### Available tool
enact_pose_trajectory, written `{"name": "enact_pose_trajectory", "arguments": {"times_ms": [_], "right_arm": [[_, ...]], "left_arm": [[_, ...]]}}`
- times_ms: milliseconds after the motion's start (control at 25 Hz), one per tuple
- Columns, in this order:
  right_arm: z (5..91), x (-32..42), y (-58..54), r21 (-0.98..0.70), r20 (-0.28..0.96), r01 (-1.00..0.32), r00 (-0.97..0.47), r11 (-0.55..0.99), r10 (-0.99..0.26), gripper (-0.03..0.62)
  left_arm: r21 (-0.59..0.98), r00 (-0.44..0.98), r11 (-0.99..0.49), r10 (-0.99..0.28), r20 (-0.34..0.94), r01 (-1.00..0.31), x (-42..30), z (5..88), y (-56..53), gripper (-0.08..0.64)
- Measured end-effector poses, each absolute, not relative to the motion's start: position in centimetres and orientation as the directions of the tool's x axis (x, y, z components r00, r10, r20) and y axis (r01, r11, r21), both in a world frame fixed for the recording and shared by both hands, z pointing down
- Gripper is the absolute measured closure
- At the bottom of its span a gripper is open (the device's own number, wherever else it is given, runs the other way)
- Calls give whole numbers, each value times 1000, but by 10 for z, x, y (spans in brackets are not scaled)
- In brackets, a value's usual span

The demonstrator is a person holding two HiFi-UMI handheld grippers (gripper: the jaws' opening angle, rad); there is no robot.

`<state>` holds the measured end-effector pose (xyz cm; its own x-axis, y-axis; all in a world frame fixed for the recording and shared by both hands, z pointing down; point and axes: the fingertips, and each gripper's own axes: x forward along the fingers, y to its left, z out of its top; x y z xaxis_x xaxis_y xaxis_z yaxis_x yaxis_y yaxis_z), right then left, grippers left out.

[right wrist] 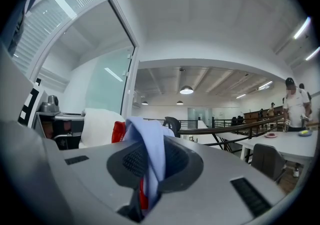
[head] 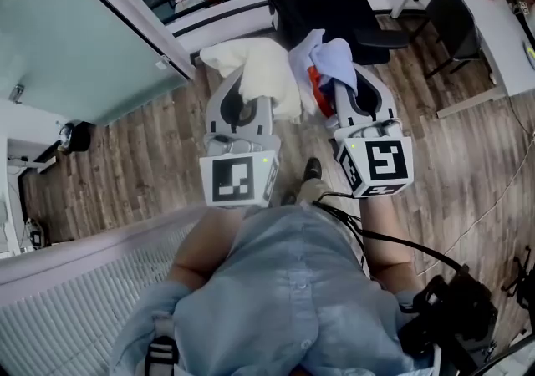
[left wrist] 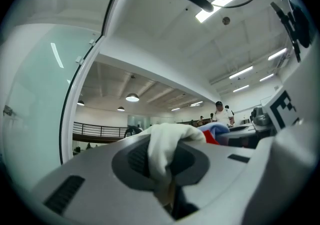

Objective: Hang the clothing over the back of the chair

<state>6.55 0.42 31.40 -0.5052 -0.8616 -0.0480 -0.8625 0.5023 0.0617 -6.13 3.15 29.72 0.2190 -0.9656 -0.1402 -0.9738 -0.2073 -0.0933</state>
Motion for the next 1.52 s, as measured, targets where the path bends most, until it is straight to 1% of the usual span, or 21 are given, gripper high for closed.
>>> {"name": "enact_pose_trajectory", "arguments": {"times_ms": [160, 560, 800, 1160, 1320, 1520], "right_arm": [[312, 61, -28, 52, -44, -854, -519, 517, -854, 552], [295, 59, -153, 18, -19, -806, -592, 592, -806, 552], [282, 56, -205, 21, -46, -778, -628, 628, -777, 552], [252, 43, -262, 70, -112, -735, -678, 675, -727, 552], [252, 33, -274, 80, -109, -722, -692, 687, -714, 552], [262, 21, -285, 98, -89, -714, -700, 693, -709, 551]], "left_arm": [[-95, 199, -188, -972, -125, -977, -67, 297, 2, 511], [-106, 125, -117, -989, -75, -987, -61, 280, -123, 511], [-108, 81, -71, -992, -96, -992, -61, 266, -171, 511], [-116, 12, 9, -984, -179, -993, -75, 239, -217, 511], [-111, -8, 29, -983, -185, -993, -85, 243, -225, 511], [-49, -22, 31, -985, -174, -998, -94, 253, -238, 511]]}}
